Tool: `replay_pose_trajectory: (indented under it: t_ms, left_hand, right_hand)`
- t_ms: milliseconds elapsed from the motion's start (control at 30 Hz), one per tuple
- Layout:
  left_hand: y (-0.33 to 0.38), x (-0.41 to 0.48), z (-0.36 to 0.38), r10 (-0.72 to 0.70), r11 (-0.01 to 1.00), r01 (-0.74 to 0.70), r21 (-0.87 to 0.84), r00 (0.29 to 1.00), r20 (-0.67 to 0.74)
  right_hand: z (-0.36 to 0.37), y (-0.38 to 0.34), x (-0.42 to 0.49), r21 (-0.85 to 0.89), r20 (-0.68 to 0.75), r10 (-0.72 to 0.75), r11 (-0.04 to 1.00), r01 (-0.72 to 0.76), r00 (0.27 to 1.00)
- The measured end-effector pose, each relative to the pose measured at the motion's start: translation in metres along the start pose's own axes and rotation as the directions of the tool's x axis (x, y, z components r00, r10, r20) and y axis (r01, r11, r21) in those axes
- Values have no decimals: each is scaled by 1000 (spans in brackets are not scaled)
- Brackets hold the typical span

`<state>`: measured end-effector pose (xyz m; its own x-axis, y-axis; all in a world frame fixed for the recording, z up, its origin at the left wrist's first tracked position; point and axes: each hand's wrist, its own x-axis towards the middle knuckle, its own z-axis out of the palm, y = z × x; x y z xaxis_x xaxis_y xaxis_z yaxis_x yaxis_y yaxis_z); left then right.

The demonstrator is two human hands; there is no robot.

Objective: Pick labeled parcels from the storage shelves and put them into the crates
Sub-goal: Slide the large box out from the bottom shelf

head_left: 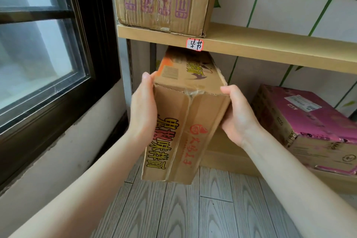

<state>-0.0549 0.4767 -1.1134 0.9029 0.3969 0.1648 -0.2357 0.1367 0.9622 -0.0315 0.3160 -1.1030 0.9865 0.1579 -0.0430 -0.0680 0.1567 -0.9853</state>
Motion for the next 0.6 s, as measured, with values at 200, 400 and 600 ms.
replay_pose_trajectory:
  t_ms: [200,400,600]
  left_hand:
    - [-32,-4,3,-15,975,-30,222,980,200]
    - [-77,-9,6,-195,862,18,506,934,300]
    - [-99,-2,-3,-312,738,163,655,943,117]
  right_hand:
    - [-39,1,2,185,-223,36,983,6,974]
    - [-98,10,8,356,-329,69,933,56,942]
    - [-134,41,0,425,-394,164,905,21,904]
